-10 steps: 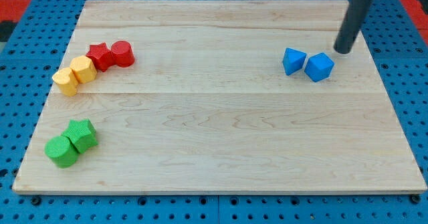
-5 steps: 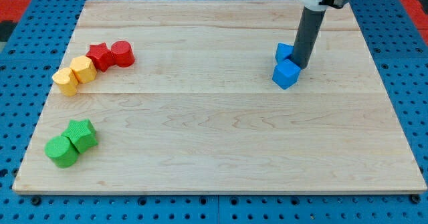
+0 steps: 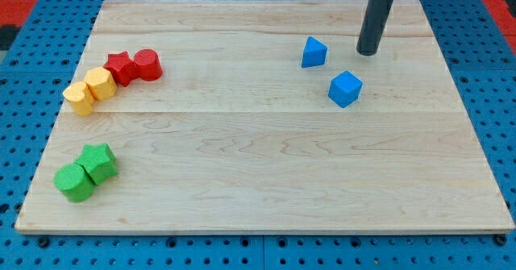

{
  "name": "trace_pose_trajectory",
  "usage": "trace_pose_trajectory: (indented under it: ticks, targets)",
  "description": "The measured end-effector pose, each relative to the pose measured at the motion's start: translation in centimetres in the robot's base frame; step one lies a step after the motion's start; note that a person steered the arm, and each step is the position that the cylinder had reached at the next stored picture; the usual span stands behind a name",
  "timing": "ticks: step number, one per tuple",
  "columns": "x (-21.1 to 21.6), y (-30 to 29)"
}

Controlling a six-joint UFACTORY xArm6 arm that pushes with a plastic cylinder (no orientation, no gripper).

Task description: Push the blue blocks to the center of the board

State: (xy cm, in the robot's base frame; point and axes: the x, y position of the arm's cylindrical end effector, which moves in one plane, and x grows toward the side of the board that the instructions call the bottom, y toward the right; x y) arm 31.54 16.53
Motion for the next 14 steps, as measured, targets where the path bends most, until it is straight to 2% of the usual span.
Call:
trace_pose_trajectory:
  ticks: [3,4,5,6,7,8,10,11,12,13,14]
  targets:
    - [0.7,-18.3]
    - [-0.7,-15.9]
    - [-0.1,-5.3]
    - [4.5,1.0]
    - [9.4,-0.1]
    - [10.9,-4.5]
    - [10.5,-8.9]
    - [10.5,-9.6]
    - [9.8,-7.7]
    - [9.8,-13.1]
    - [9.9,-12.6]
